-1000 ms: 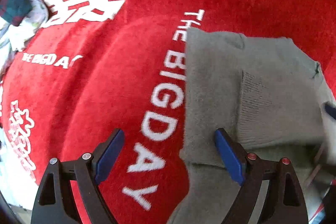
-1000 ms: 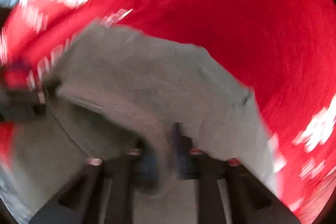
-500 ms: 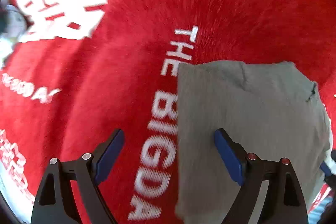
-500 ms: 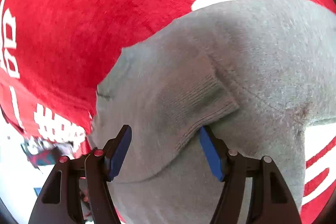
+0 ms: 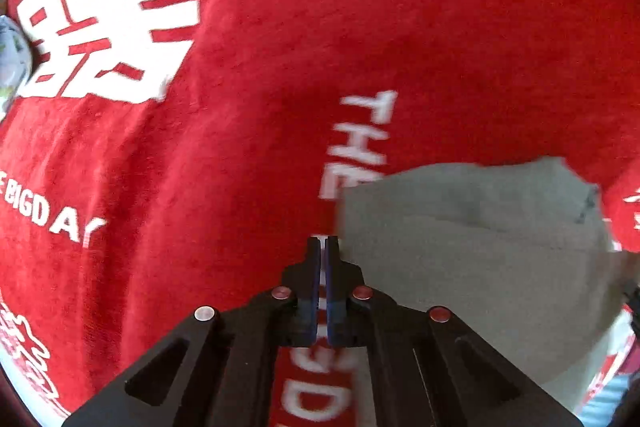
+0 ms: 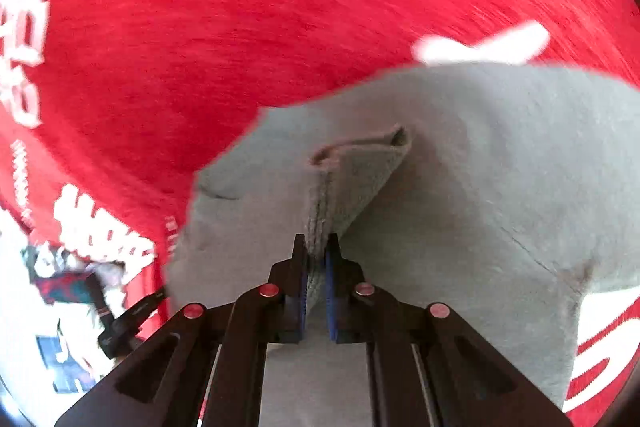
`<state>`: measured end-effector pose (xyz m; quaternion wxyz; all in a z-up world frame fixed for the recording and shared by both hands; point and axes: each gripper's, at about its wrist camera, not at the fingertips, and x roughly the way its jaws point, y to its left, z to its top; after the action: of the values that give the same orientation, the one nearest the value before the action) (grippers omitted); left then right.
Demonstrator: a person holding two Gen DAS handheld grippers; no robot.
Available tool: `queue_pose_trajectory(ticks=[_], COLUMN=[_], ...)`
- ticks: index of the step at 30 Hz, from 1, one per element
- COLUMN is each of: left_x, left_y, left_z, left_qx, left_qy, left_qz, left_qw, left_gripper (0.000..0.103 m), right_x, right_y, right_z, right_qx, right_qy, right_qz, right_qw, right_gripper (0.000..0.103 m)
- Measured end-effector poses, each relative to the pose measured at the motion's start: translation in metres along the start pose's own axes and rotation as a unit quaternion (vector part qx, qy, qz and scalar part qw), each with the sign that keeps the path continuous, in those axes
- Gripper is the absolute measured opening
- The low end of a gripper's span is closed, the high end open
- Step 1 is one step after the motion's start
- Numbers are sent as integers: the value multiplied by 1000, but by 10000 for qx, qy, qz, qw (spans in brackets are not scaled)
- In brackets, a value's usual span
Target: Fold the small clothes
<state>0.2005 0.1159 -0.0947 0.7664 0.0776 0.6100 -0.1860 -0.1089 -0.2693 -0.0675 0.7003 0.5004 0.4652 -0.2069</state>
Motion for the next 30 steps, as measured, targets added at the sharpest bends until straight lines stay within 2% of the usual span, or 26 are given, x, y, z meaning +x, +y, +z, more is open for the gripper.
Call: queue_pose_trajectory(ticks=[2, 3, 5, 7, 8, 11, 13, 17, 18, 20, 21, 22, 23, 24, 25, 27, 30], left_x=[0, -3, -13, -27, -34, -53, -66, -72, -68, -48, -37, -37, -41, -42, -44, -48, -56], left_y=[5, 5, 8, 10, 8, -1, -11, -41, -49, -63, -64, -63, -62, -60, -58, -53, -56], left_z=[0, -1, -3, -8, -12, -28, -40, -62, -68, -82, -90, -94, -98, -99, -100, -100, -102], left_qx=[-31, -30, -10, 81, 165, 379, 515, 797, 919, 1162, 1200, 1181, 1137, 1082, 1041, 941, 882], left_qy=[-23, -24, -116, -197, -217, -219, -211, -133, -65, 106, 209, 111, -59, -11, 13, 96, 164], left_qz=[-15, 70, 245, 224, 181, 50, -134, -423, -378, 6, 216, 229, 185, 193, 201, 238, 309], left_qw=[10000, 10000, 9996, 9995, 9995, 9990, 9984, 9958, 9950, 9932, 9923, 9927, 9933, 9939, 9944, 9952, 9955], left_gripper=[4, 4, 4, 4, 4, 4, 4, 4, 4, 4, 4, 4, 5, 5, 5, 5, 5], right_x=[0, -5, -16, -27, -31, -42, -45, -25, -17, 1, 6, 0, -3, -6, -11, -20, -42], right_y=[-27, -38, -45, -40, -37, -25, -9, 16, 17, 13, 9, 1, -3, -7, -14, -25, -44], right_z=[-8, -13, -20, -24, -25, -27, -28, -22, -20, -16, -15, -16, -16, -18, -22, -26, -34], right_qx=[552, 805, 977, 777, 694, 320, -43, -534, -584, -579, -482, -318, -262, -228, -178, -56, 65], right_qy=[35, -24, -89, -114, -95, -92, -102, -12, 28, 145, 171, 119, 152, 193, 269, 317, 309], right_qz=[-97, 78, -3, -358, -387, -316, -225, -214, -277, -602, -516, -303, -282, -318, -496, -294, -249], right_qw=[9984, 9967, 9952, 9963, 9968, 9989, 9997, 9983, 9979, 9964, 9974, 9990, 9991, 9990, 9983, 9990, 9992], right_gripper=[9, 6, 10, 12, 13, 13, 17, 24, 24, 24, 23, 23, 23, 24, 34, 39, 57])
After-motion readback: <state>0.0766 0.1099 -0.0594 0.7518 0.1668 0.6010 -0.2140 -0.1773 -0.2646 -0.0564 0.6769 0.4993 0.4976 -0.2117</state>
